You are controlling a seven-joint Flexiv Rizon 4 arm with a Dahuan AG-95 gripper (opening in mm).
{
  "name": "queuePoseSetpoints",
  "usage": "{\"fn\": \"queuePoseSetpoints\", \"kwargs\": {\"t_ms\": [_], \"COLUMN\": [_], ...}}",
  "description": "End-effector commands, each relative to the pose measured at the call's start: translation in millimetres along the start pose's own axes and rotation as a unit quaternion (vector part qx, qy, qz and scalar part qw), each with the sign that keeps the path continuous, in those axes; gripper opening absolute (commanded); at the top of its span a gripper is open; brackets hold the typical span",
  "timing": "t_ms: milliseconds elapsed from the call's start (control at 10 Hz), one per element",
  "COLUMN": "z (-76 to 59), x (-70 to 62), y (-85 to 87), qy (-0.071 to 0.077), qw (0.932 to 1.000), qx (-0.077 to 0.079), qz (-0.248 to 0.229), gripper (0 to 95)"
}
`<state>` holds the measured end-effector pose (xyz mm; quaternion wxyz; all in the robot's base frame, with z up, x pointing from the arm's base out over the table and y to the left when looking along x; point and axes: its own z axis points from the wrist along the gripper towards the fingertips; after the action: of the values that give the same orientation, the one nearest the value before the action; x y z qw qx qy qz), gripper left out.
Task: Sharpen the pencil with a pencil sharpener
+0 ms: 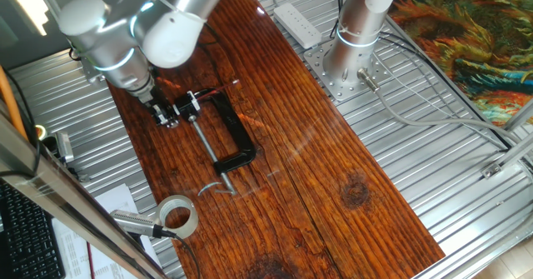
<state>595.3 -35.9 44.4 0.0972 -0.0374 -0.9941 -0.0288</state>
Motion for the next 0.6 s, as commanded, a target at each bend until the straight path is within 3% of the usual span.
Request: {"fn": "queuePoseSetpoints", "kwargs": {"t_ms": [100,600], "z": [2.2,11.5], "x": [0.2,-1.1], "y": [-1.5,-3.5], "qy": [-0.003,-0.005], "qw": [1.0,0.9993], "qx": [0.005,0.032], "qz": [-0.004,-0.017], "gripper": [0.0,0.0]}}
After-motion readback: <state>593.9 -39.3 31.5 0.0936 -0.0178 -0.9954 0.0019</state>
